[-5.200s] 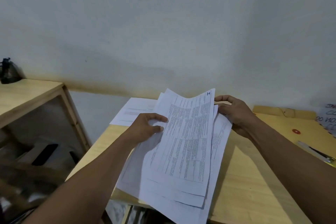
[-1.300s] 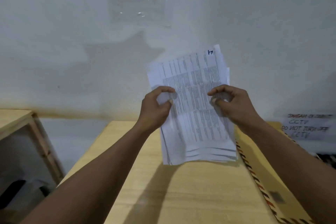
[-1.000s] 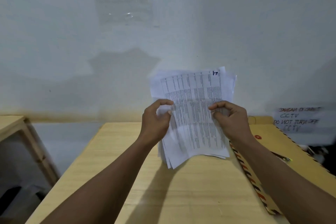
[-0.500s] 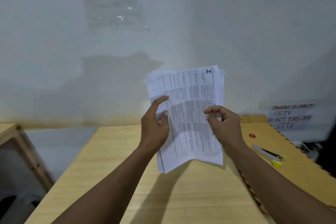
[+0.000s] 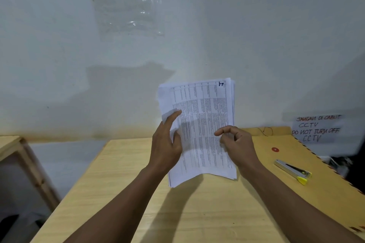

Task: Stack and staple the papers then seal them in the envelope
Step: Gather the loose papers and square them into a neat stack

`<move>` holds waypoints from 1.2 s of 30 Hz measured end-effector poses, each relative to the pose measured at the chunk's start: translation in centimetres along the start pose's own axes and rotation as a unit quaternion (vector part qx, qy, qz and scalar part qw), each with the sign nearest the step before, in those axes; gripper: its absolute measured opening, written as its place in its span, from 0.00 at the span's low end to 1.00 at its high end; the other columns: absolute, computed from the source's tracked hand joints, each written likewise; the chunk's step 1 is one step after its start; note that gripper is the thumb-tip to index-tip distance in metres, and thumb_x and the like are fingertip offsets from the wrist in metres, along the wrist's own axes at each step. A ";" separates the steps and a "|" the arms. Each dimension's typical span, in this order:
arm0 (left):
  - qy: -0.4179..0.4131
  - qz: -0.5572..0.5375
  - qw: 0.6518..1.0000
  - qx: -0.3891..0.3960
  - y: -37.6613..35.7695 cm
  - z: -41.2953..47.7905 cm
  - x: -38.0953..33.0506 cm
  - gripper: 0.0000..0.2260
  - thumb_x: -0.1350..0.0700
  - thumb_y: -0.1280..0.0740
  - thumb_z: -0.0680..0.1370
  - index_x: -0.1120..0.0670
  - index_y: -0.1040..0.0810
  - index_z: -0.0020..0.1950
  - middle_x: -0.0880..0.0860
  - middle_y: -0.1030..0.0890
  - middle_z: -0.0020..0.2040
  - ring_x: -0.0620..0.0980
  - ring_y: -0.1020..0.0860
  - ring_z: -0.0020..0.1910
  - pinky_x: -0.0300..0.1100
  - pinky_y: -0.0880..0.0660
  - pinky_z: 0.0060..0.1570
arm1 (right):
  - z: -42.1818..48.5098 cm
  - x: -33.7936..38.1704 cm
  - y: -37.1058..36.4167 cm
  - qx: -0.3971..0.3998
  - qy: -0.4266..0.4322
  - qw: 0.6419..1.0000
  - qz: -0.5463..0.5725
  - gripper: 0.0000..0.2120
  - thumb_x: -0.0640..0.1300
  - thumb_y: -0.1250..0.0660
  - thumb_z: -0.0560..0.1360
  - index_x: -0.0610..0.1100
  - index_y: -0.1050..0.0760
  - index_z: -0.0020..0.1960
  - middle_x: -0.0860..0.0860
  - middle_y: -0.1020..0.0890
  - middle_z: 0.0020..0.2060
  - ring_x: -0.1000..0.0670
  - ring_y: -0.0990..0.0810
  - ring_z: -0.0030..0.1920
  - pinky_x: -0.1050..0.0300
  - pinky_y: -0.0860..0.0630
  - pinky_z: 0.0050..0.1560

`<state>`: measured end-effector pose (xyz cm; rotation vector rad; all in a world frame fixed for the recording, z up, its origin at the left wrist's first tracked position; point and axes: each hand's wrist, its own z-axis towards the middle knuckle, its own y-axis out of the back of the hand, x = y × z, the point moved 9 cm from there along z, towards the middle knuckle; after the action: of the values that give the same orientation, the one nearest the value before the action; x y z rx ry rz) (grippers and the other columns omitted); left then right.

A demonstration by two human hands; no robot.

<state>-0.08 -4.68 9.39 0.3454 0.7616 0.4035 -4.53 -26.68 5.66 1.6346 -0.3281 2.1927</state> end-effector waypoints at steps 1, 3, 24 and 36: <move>-0.013 0.002 1.000 -0.009 0.3 0.1 -0.1 0.22 0.64 0.36 0.80 0.46 0.28 0.71 0.39 0.27 0.67 0.36 0.29 0.63 0.25 0.36 0.60 | 0.0 0.1 0.0 0.004 0.002 1.000 0.001 0.12 0.30 0.37 0.75 0.43 0.18 0.43 0.50 0.18 0.45 0.55 0.33 0.24 0.63 0.35 0.24; -0.021 -0.001 1.000 -0.015 0.9 0.5 0.2 0.20 0.65 0.36 0.79 0.48 0.24 0.67 0.43 0.24 0.65 0.40 0.27 0.64 0.24 0.36 0.61 | 0.1 0.2 0.0 0.014 0.008 1.000 -0.007 0.12 0.30 0.36 0.75 0.44 0.18 0.43 0.51 0.18 0.44 0.59 0.27 0.29 0.64 0.31 0.30; 0.030 -0.085 0.992 -0.094 1.3 -0.1 -0.7 0.15 0.67 0.35 0.79 0.48 0.21 0.57 0.46 0.22 0.57 0.28 0.27 0.58 0.20 0.33 0.55 | -0.4 -0.2 0.9 -0.041 0.044 0.997 -0.042 0.15 0.26 0.38 0.74 0.43 0.21 0.38 0.41 0.20 0.47 0.60 0.30 0.25 0.66 0.33 0.25; 0.050 -0.093 0.994 0.023 1.7 1.7 -0.2 0.16 0.65 0.34 0.78 0.45 0.17 0.54 0.37 0.19 0.54 0.27 0.24 0.55 0.25 0.29 0.56 | 1.2 6.0 3.3 -0.114 0.157 0.955 -0.225 0.11 0.33 0.32 0.72 0.50 0.21 0.44 0.47 0.24 0.62 0.45 0.28 0.66 0.51 0.30 0.62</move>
<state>0.64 -3.55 11.43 0.2951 0.8943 0.2288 -6.40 -29.19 11.84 1.0852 -0.0991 1.9353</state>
